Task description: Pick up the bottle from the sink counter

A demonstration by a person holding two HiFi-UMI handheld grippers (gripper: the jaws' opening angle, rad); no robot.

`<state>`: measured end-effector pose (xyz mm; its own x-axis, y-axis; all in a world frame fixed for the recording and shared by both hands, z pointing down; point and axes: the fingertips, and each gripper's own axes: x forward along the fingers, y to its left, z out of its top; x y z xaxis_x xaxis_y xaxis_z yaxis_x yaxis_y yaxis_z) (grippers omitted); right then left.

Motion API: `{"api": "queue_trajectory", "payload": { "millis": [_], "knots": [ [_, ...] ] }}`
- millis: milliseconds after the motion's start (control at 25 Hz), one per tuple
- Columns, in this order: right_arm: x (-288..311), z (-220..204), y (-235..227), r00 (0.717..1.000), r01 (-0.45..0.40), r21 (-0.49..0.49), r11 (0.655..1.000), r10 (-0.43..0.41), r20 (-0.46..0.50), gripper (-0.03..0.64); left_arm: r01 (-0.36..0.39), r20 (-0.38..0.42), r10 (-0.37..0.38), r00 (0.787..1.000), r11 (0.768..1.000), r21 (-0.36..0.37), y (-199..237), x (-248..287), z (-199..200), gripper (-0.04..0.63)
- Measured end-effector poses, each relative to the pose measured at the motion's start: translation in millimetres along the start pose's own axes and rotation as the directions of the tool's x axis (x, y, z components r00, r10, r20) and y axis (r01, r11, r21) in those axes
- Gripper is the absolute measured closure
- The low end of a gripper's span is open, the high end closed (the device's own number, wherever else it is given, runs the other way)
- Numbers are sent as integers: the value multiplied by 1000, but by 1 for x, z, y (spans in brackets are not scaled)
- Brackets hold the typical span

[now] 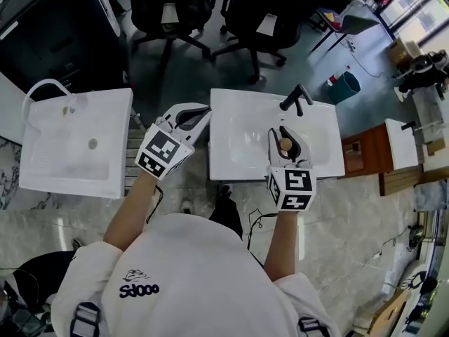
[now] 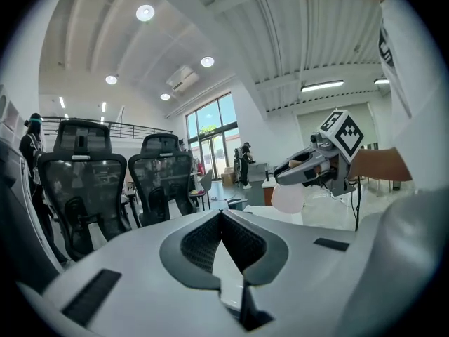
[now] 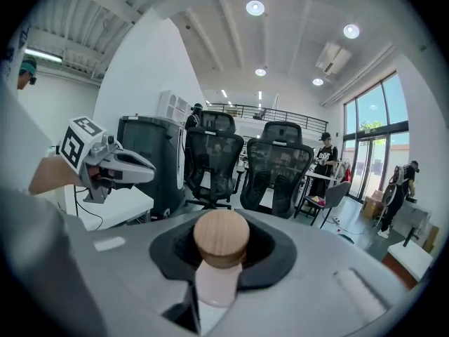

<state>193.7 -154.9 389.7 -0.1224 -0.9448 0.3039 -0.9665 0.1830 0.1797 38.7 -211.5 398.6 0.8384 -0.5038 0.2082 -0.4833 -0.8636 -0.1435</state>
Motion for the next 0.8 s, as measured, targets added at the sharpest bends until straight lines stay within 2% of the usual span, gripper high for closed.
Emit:
{"api": "queue_trajectory", "payload": {
  "millis": [560,800],
  "knots": [
    [-42,31,9,997,29,-33,999,-27,66,522,64,85,-70,994,996,68,-25,-5,41,589],
    [-49,40,14,997,19,-44,999,-15,80,522,92,97,-101,990,991,95,-33,-7,50,589]
  ]
}}
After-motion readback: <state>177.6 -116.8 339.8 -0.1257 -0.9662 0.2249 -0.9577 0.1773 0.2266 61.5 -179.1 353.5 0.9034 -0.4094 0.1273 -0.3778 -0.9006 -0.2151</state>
